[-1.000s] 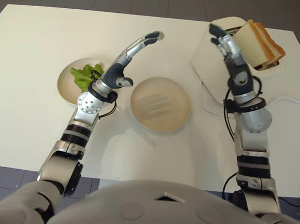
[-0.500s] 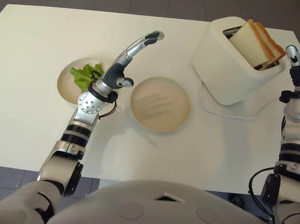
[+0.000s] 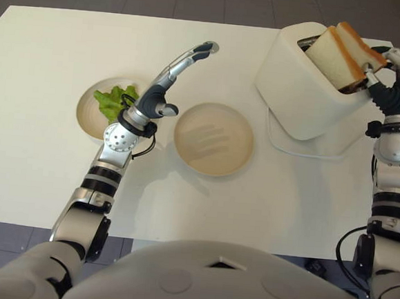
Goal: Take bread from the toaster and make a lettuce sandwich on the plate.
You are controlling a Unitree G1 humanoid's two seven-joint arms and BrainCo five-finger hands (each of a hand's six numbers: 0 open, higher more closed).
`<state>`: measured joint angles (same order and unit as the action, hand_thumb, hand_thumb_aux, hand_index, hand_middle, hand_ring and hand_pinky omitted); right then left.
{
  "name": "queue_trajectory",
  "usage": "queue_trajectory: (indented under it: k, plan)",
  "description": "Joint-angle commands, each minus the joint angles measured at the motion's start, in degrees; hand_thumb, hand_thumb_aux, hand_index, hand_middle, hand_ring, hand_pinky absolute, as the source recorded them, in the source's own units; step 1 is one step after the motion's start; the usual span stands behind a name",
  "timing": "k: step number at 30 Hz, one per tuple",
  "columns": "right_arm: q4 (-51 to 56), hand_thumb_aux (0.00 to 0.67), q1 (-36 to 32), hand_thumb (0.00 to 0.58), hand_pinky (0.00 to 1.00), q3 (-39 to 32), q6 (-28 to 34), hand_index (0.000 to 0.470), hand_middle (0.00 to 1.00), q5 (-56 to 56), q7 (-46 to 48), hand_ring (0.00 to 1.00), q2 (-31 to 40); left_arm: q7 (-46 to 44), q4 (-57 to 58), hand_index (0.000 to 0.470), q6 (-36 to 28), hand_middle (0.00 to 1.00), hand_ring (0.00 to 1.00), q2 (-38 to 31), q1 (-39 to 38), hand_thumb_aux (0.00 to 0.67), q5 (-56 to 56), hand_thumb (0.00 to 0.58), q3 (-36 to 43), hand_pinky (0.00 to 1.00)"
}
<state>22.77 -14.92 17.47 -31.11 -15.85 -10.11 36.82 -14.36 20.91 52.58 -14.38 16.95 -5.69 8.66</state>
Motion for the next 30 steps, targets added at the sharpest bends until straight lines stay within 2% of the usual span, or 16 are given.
queue_trajectory:
  k: [1,5,7,12,16,23,24,25,26,27,29,30]
  plan:
    - [-5.6,0.67,-0.1,0.58,1.0,2.5,-3.7,0.47,1.0,0.6,-3.9,1.0,-0.9,0.8,0.2,0.0,-1.4,0.0,0.0,-1.9,0.4,0.0,-1.9,0.0,-2.0,0.0]
    - [-11.5,0.67,0.5,0.58,1.0,4.9,-5.8,0.47,1.0,4.3,-5.1,1.0,-2.9,9.2,2.8,0.0,-11.7,0.0,0.0,-8.9,2.3,0.0,-19.9,0.0,-3.8,0.0]
    - [-14.5,0.67,0.7,0.58,1.0,5.4,-6.1,0.47,1.0,7.7,-4.1,1.0,-4.1,11.2,1.6,0.0,-16.8,0.0,0.0,-12.1,1.7,0.0,-24.4,0.0,-4.8,0.0]
    - [-22.9,0.67,1.9,0.58,1.0,2.5,-2.5,0.47,1.0,24.7,5.6,1.0,-7.1,14.1,1.4,0.0,-31.3,0.0,0.0,-20.9,0.3,0.0,-34.0,0.0,-6.1,0.0]
    - [-28.8,0.67,4.4,0.58,1.0,-5.1,4.0,0.47,1.0,32.0,15.6,1.0,-9.1,14.1,4.2,0.0,-35.1,0.0,0.0,-26.6,-1.4,0.0,-36.6,0.0,-4.9,0.0]
    - [-27.8,0.67,9.5,0.58,1.0,-19.5,11.3,0.47,1.0,25.6,27.1,1.0,-12.1,7.7,4.2,0.0,-37.8,0.0,0.0,-30.9,-5.5,0.0,-37.6,0.0,0.0,0.0]
    - [-26.2,0.67,9.8,0.58,1.0,-21.6,11.6,0.47,1.0,23.8,28.1,1.0,-12.8,7.1,4.3,0.022,-37.7,0.0,0.0,-30.7,-5.6,0.032,-37.6,0.053,0.8,0.0]
    - [-24.7,0.67,9.9,0.58,1.0,-23.0,11.7,0.47,1.0,22.2,28.6,1.0,-13.5,6.6,4.4,0.029,-37.6,0.0,0.0,-30.4,-5.6,0.042,-37.5,0.071,1.5,0.0]
    - [-23.0,0.67,9.9,0.58,1.0,-24.6,12.1,0.47,1.0,20.5,29.3,1.0,-14.0,6.0,4.5,0.109,-37.3,0.0,0.0,-30.3,-5.6,0.155,-37.5,0.237,2.2,0.0]
    - [-21.5,0.67,10.0,0.58,1.0,-25.9,12.4,0.47,1.0,18.9,30.0,1.0,-14.3,5.6,4.5,0.194,-36.8,0.0,0.0,-30.4,-5.7,0.276,-37.3,0.379,2.9,0.0]
    - [-19.0,0.67,10.4,0.58,1.0,-28.6,13.0,0.47,1.0,15.5,31.3,1.0,-14.3,5.0,4.3,0.297,-34.9,0.0,0.0,-30.7,-5.9,0.423,-36.6,0.501,3.9,0.0]
    - [-18.2,0.67,10.6,0.58,1.0,-29.3,13.0,0.47,1.0,14.3,31.7,1.0,-14.3,5.1,4.0,0.448,-34.3,0.0,0.0,-31.0,-6.1,0.638,-36.3,0.579,4.1,0.0]
